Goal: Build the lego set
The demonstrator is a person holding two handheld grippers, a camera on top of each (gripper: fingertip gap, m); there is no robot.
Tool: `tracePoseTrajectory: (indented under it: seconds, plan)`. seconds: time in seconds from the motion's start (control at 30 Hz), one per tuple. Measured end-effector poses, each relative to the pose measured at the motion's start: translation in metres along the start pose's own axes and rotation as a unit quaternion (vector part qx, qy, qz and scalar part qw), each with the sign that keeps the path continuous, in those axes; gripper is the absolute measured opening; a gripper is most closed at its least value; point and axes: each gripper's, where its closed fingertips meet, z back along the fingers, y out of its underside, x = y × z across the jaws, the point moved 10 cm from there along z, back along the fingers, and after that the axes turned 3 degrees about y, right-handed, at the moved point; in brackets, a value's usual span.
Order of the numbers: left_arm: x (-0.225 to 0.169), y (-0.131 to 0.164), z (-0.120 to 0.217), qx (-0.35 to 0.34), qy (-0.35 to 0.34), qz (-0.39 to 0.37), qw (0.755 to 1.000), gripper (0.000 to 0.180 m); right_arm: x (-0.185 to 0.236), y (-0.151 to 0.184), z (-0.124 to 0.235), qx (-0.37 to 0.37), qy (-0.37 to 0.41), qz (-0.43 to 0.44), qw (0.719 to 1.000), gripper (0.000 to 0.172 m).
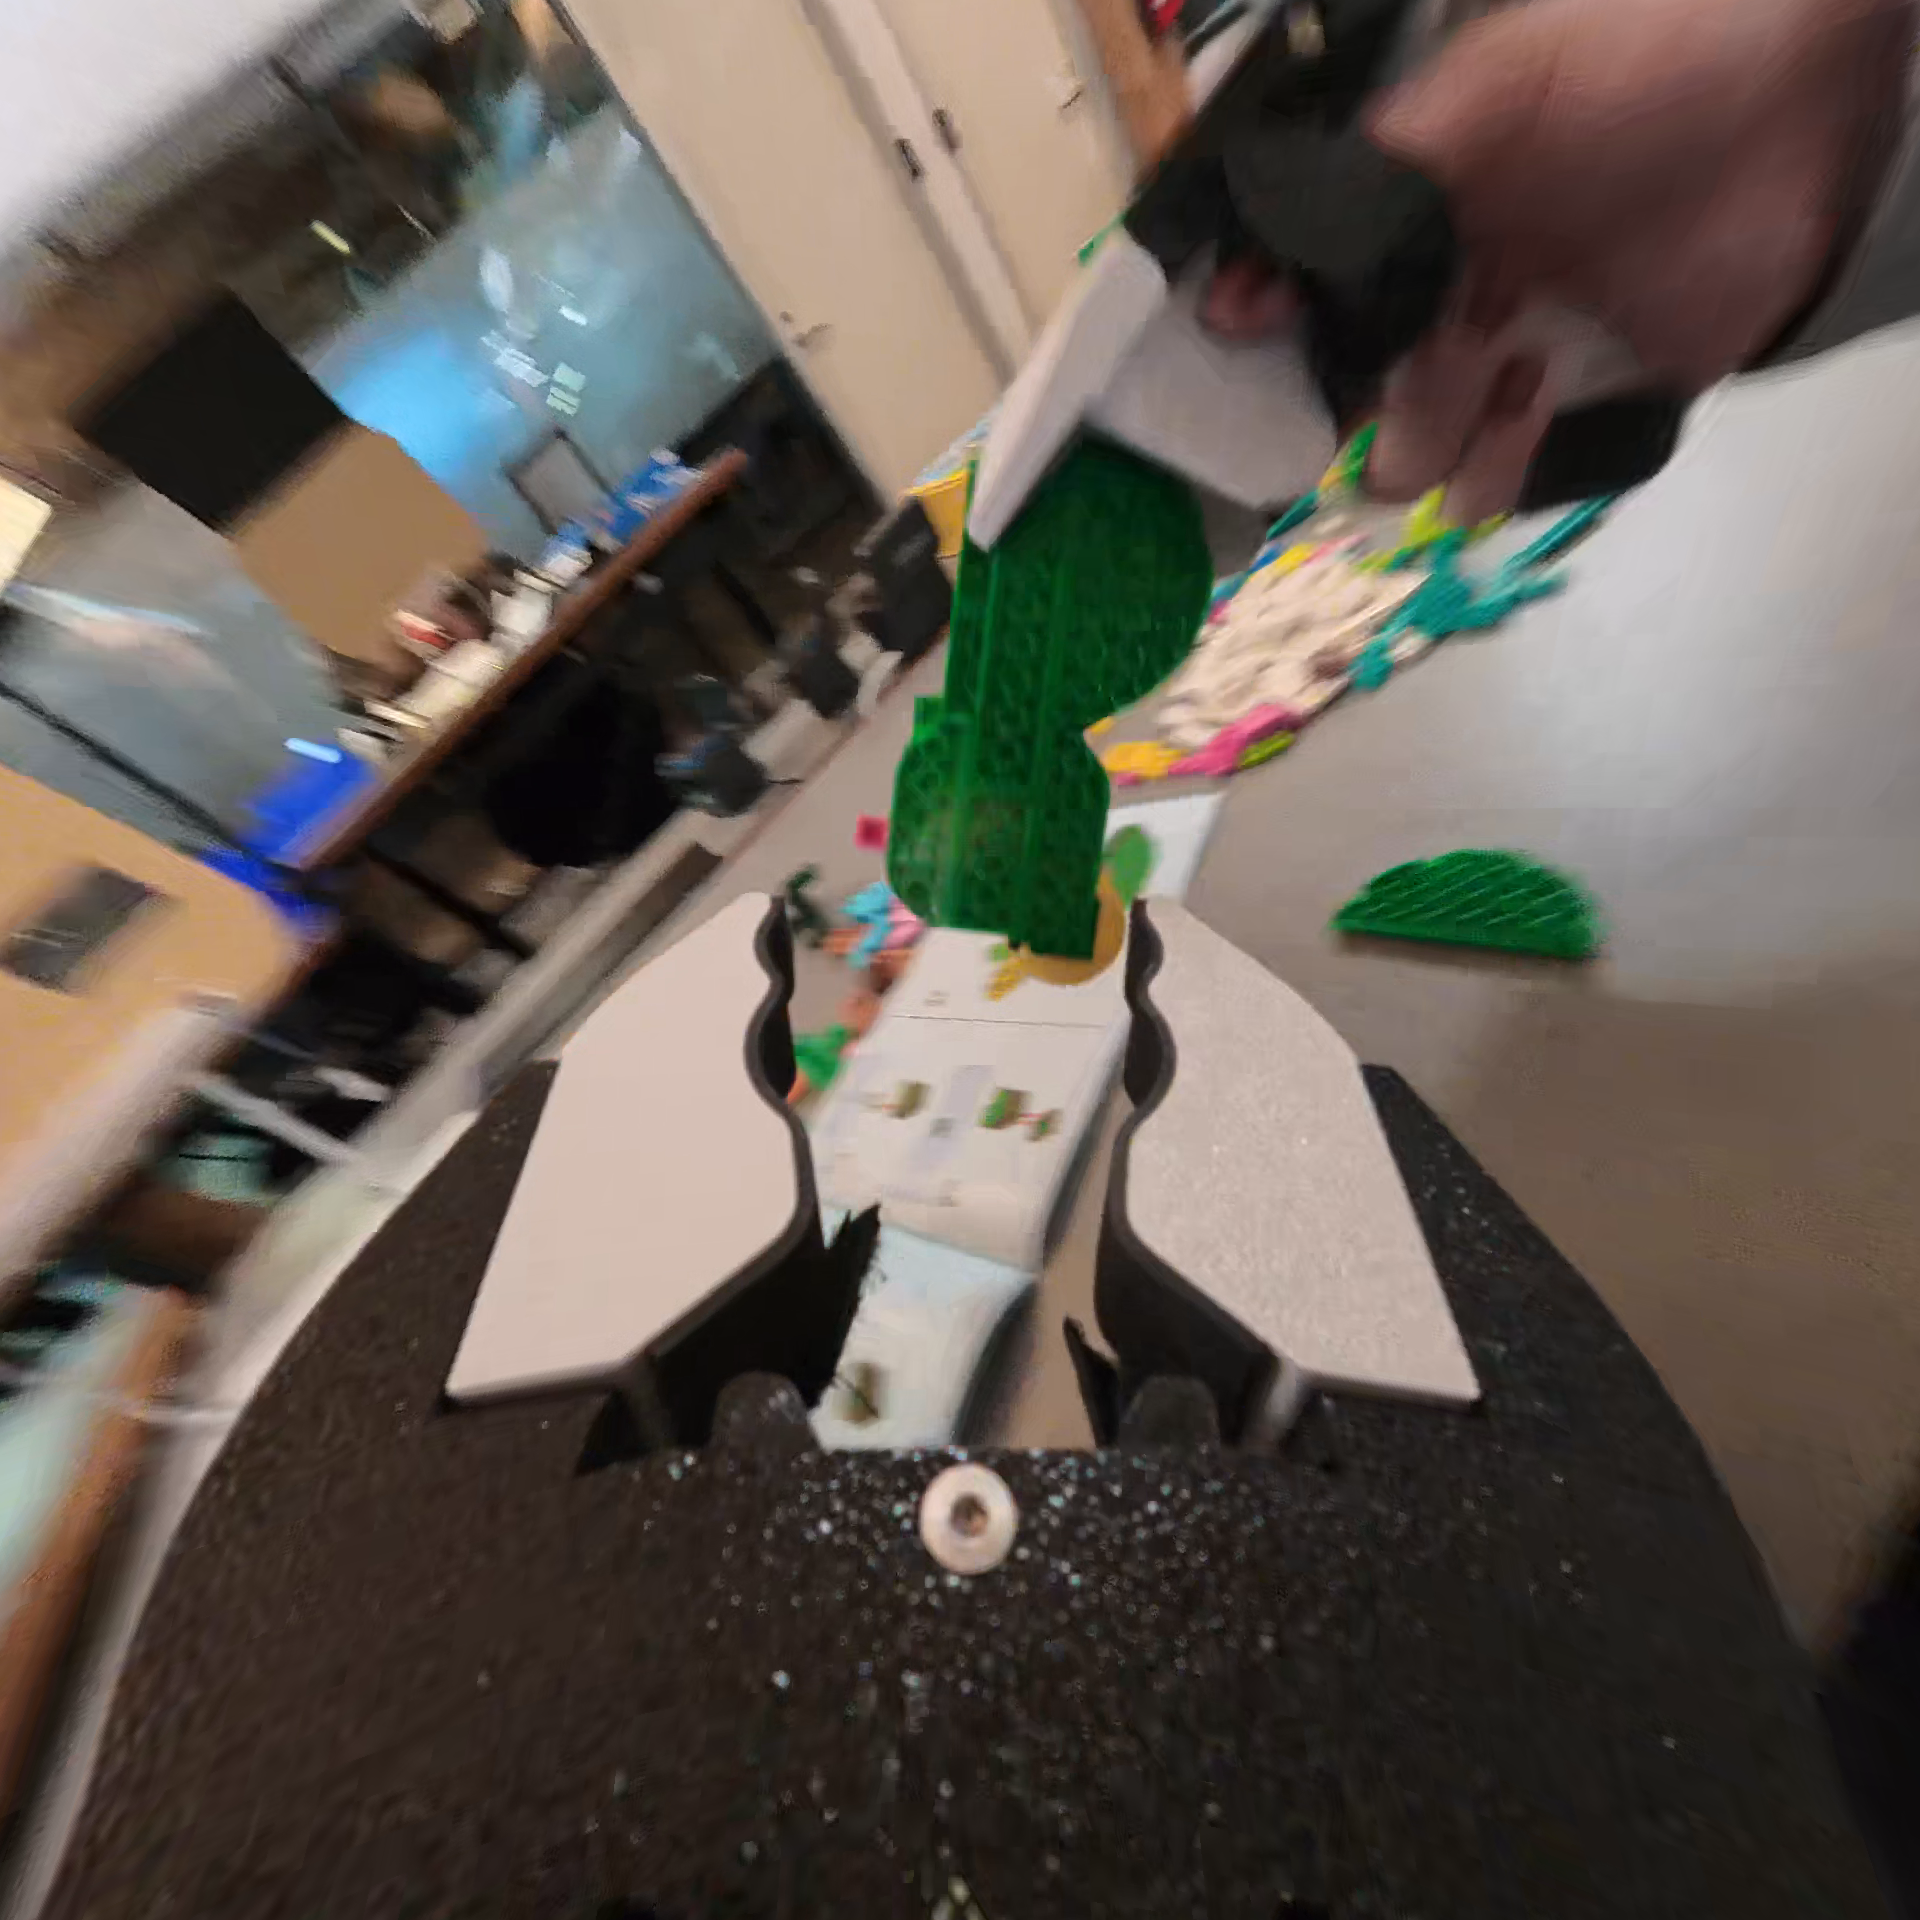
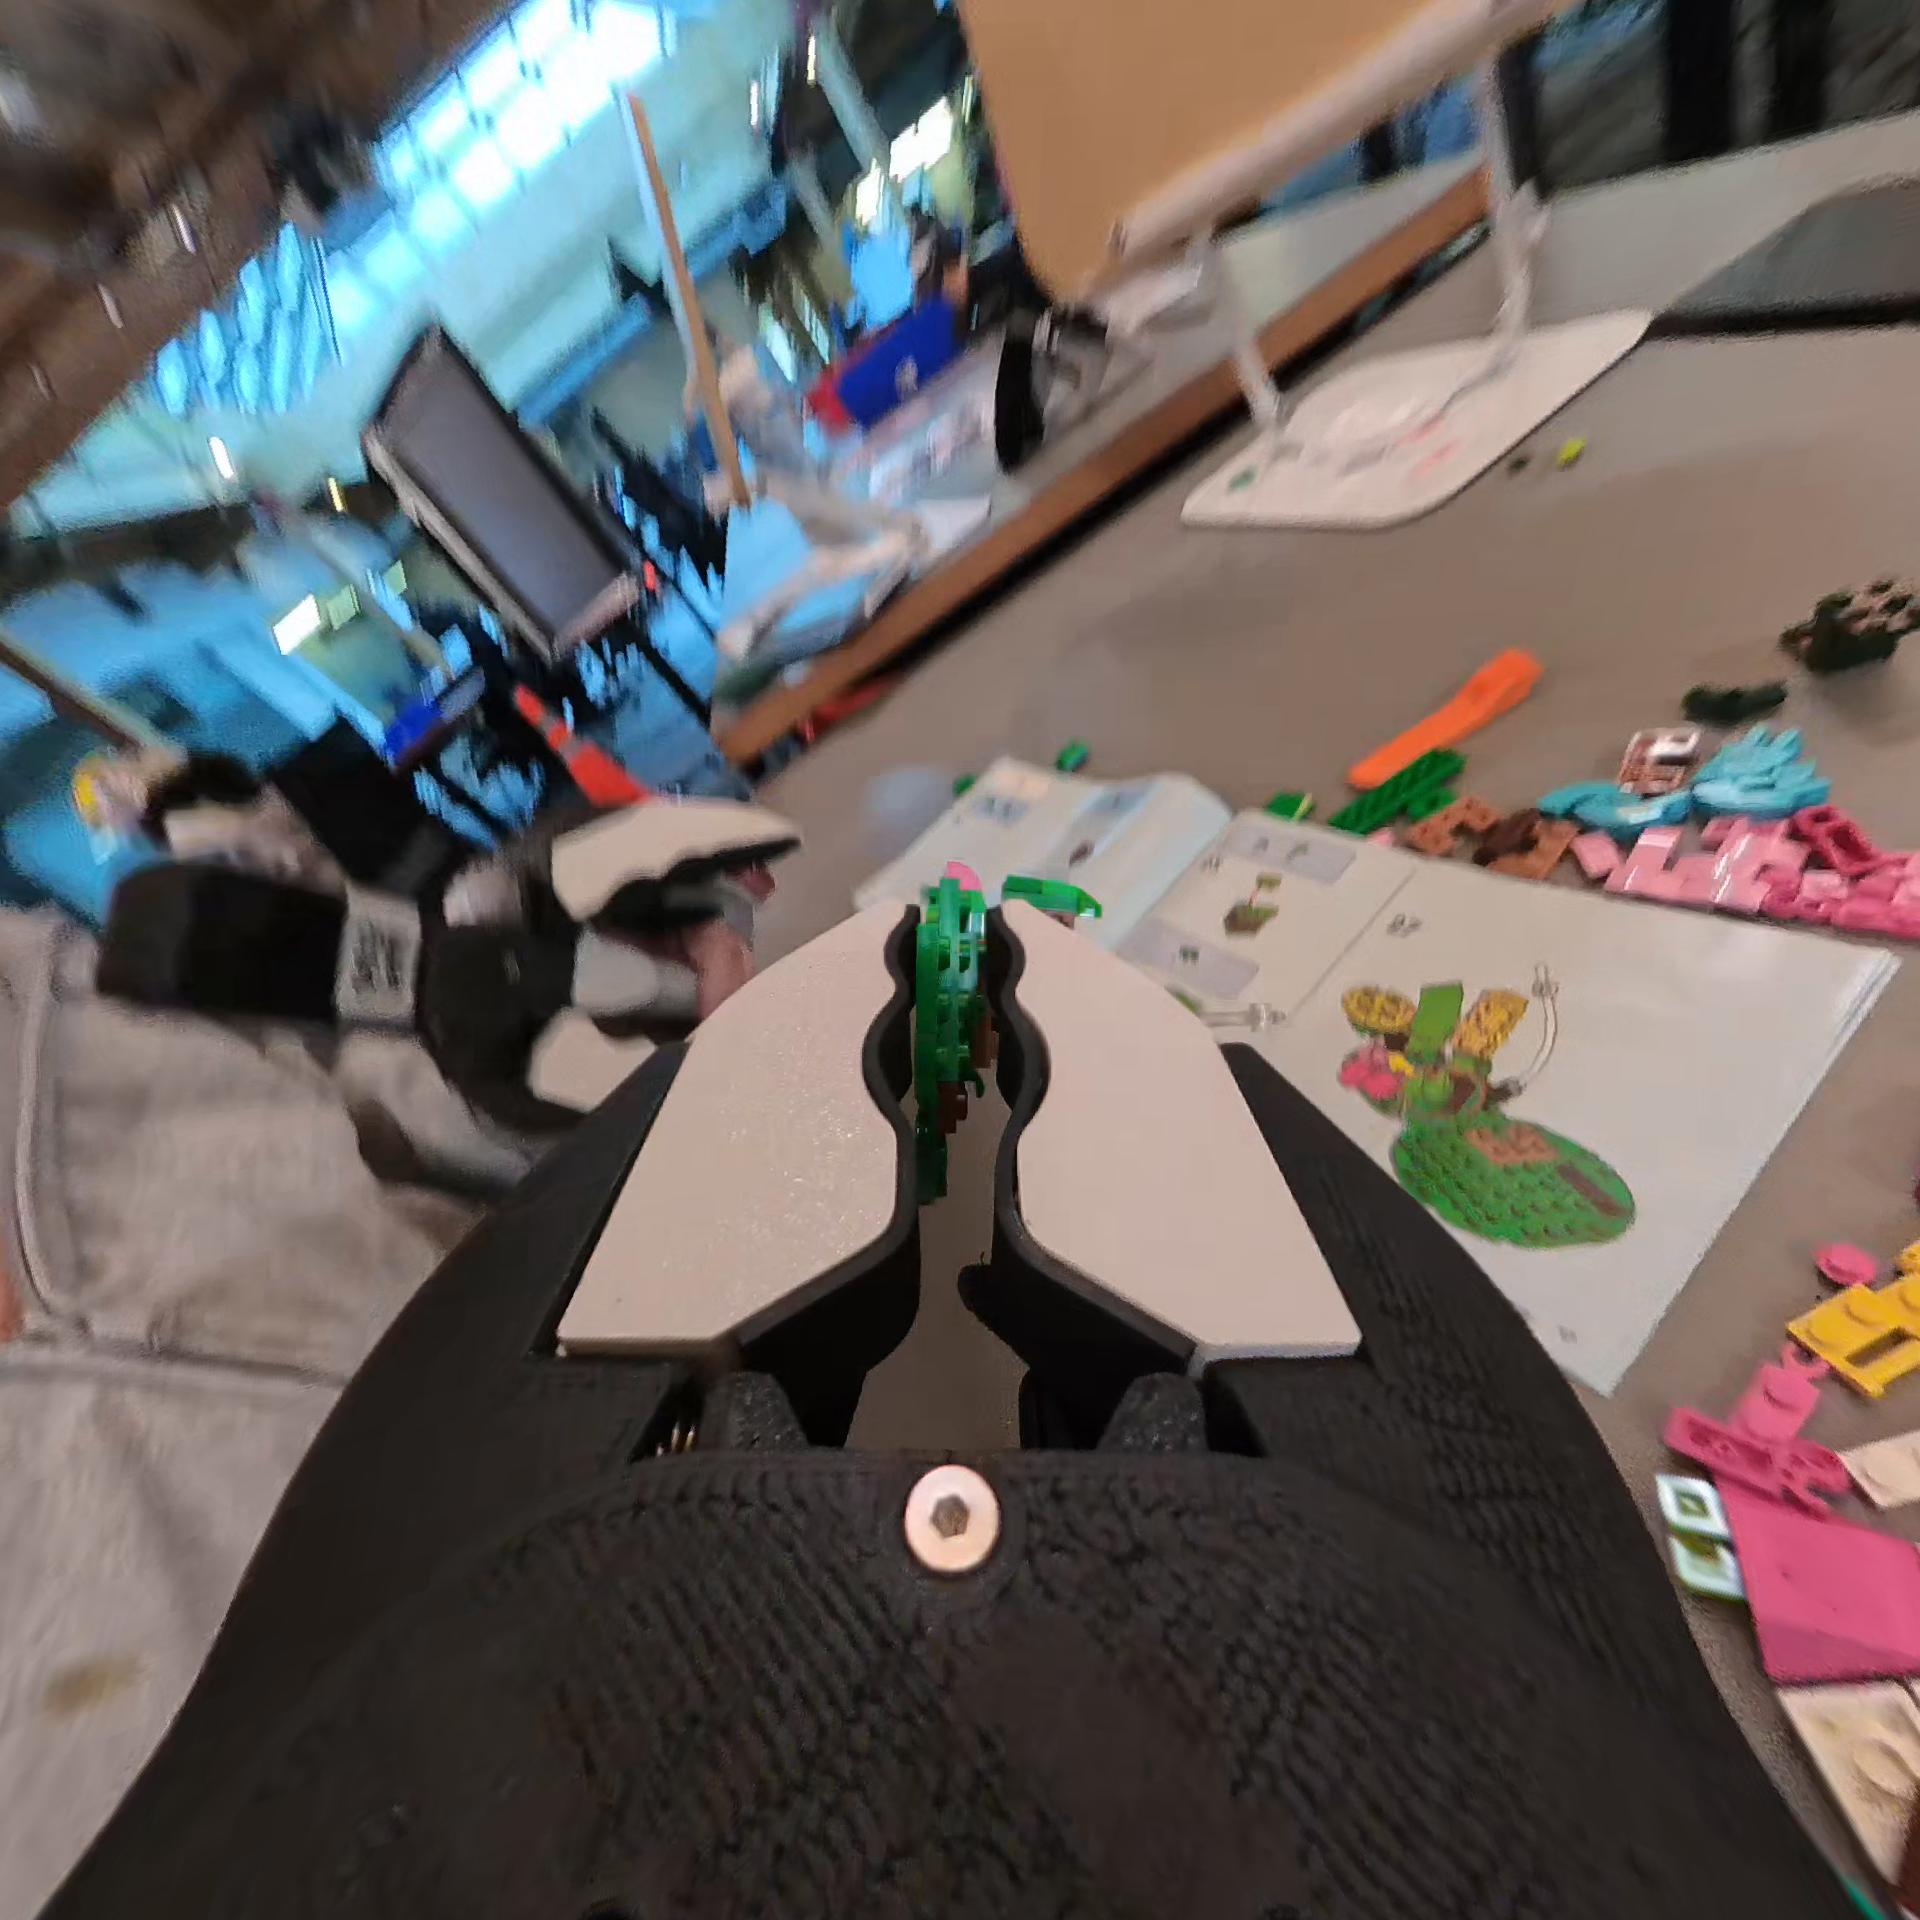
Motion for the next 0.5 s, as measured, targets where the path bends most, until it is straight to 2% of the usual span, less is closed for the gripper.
tracePoseTrajectory:
  seconds: [0.07,0.13,0.2,0.4,0.5]
  plan:
    - [-0.004,-0.002,-0.006,0.006,-0.074,-0.124,0.989,0.057,0.001,-0.006,0.000,-0.064,-0.005,-0.045,0.997,0.010]
    - [-0.010,-0.007,-0.014,-0.007,-0.140,-0.239,0.961,0.052,0.002,-0.010,-0.001,-0.126,-0.017,-0.097,0.987,0.010]
    - [-0.016,-0.012,-0.026,-0.016,-0.178,-0.320,0.930,0.050,0.004,-0.010,-0.005,-0.174,-0.038,-0.151,0.972,0.010]
    - [-0.018,-0.018,-0.053,-0.039,-0.254,-0.439,0.861,0.043,0.015,0.001,-0.016,-0.243,-0.047,-0.227,0.942,0.010]
    - [-0.014,-0.016,-0.059,-0.047,-0.280,-0.466,0.838,0.034,0.020,0.007,-0.020,-0.260,-0.059,-0.263,0.927,0.010]
